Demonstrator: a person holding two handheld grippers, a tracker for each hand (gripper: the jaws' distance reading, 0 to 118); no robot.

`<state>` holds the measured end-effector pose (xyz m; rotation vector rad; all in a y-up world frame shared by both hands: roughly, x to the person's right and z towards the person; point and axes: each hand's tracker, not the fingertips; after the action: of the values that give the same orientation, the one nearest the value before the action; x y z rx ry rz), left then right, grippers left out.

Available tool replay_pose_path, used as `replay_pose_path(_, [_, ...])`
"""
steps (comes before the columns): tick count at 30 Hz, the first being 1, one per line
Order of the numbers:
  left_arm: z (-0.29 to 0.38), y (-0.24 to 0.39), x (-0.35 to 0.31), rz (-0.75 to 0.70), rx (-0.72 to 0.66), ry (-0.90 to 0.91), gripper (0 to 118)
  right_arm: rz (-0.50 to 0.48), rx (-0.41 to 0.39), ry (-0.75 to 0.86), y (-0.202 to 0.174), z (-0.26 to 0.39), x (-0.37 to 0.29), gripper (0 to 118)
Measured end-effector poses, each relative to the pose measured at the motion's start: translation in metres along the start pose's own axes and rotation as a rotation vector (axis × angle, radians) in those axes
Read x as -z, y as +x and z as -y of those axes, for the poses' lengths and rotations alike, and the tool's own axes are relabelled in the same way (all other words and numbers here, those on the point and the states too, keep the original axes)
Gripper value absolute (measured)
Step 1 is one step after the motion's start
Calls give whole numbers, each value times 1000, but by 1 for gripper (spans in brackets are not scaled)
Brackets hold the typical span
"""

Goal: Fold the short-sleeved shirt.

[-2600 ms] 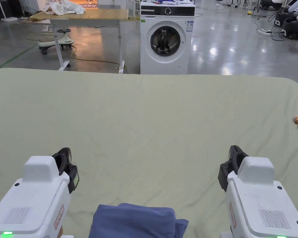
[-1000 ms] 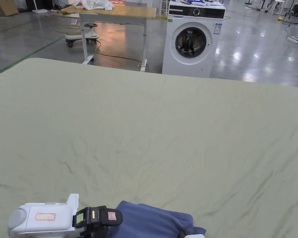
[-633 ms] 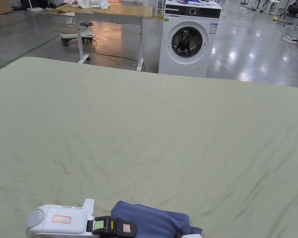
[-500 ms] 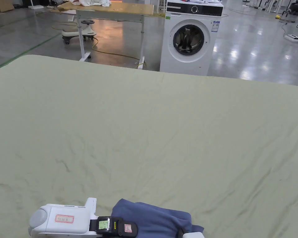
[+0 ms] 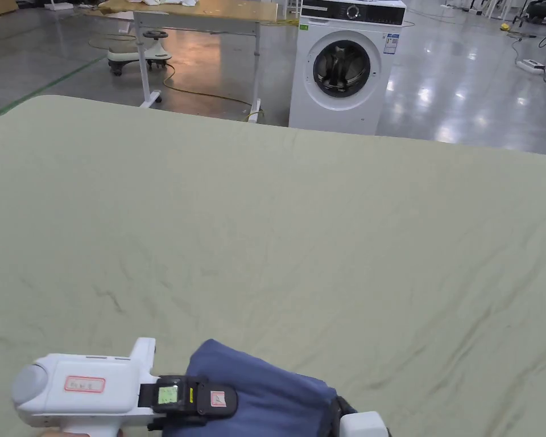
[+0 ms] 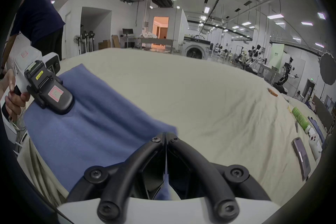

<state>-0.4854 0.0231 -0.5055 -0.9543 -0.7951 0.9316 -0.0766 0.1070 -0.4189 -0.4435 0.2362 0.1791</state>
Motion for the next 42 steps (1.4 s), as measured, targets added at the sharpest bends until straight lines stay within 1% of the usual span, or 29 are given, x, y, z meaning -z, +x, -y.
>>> replay_pose_path(3, [-18, 12, -36, -38, 42, 26, 17, 20, 27, 45, 20, -24, -1, 0])
replay_pose_path(6, [-28, 29, -81, -134, 70, 59, 17, 52, 59, 88, 45, -47, 2, 0])
replay_pose_path(8, [-35, 39, -109, -198, 89, 68, 17, 87, 60, 114, 59, -59, 4, 0])
replay_pose_path(13, [-53, 52, -187, -334, 80, 108, 17, 151, 89, 164, 97, -89, 8, 0])
replay_pose_path(19, [-68, 57, -279, -525, 11, 158, 17, 204, 101, 187, 127, -105, 10, 0])
replay_pose_path(23, [-73, 73, -331, -643, -6, 180, 17, 224, 105, 180, 134, -103, 10, 0])
replay_pose_path(24, [-84, 58, -358, -666, -15, 190, 17, 225, 104, 178, 134, -102, 10, 0])
replay_pose_path(27, [-89, 63, -397, -759, -23, 212, 17, 229, 105, 160, 134, -97, 11, 0])
replay_pose_path(32, [-84, 66, -421, -897, -62, 223, 17, 227, 112, 136, 128, -91, 14, 0])
replay_pose_path(35, [-78, 58, -419, -933, -85, 232, 18, 217, 107, 121, 124, -87, 18, 0])
replay_pose_path(37, [-79, 49, -421, -982, -80, 245, 20, 214, 99, 116, 120, -86, 20, 0])
replay_pose_path(38, [-79, 49, -421, -1006, -77, 245, 24, 209, 96, 113, 119, -87, 20, 0])
replay_pose_path(39, [-79, 50, -422, -1031, -71, 249, 35, 204, 94, 112, 118, -87, 20, 0])
replay_pose_path(42, [-80, 59, -431, -1151, -56, 254, 52, 197, 82, 111, 117, -87, 21, 0])
